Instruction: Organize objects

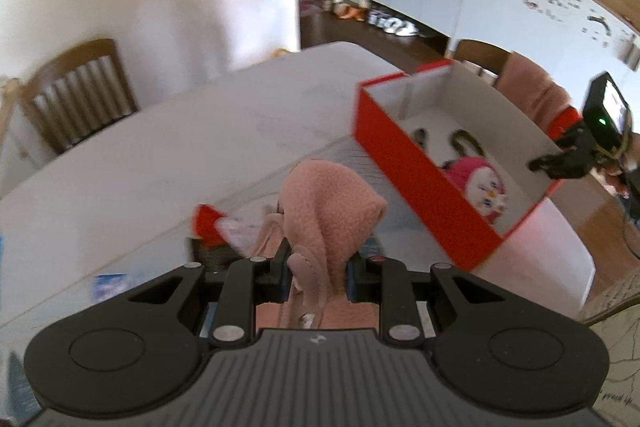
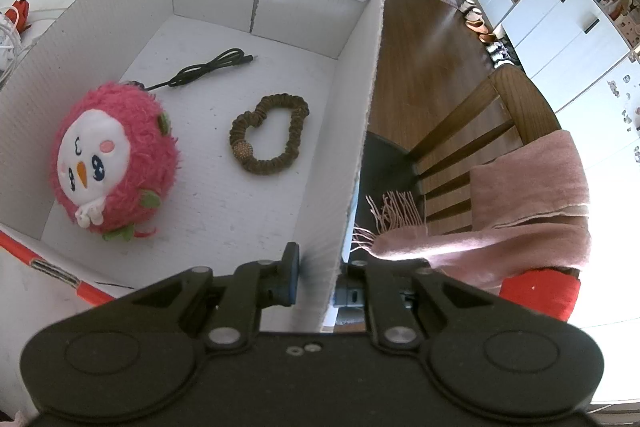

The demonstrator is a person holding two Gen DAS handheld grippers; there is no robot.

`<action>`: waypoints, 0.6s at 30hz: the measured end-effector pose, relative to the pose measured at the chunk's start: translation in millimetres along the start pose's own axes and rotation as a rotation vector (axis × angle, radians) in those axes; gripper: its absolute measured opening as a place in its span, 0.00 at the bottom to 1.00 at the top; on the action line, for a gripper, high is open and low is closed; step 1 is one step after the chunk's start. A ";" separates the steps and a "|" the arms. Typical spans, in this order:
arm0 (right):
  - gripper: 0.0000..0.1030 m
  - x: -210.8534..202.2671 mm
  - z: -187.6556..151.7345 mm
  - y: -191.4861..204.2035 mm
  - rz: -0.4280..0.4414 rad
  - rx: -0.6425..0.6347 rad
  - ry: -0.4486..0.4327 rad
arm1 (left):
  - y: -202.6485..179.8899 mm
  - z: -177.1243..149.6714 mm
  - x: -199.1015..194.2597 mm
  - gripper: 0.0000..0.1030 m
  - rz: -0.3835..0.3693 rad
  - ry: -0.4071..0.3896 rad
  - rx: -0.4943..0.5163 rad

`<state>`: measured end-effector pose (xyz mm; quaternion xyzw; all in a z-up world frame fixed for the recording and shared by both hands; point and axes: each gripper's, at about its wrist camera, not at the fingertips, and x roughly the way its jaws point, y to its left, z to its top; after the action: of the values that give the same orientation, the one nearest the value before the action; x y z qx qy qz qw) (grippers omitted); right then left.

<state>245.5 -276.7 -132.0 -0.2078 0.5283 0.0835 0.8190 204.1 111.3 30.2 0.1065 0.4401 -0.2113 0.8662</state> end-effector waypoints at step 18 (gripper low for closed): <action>0.12 -0.2 0.2 0.8 0.000 -0.003 -0.002 | -31.1 -34.8 84.7 0.23 -0.123 0.105 -0.069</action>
<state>245.3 -275.9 -131.9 -0.2087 0.5274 0.0845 0.8192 209.1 73.4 -58.7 0.0602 0.4976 -0.2430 0.8305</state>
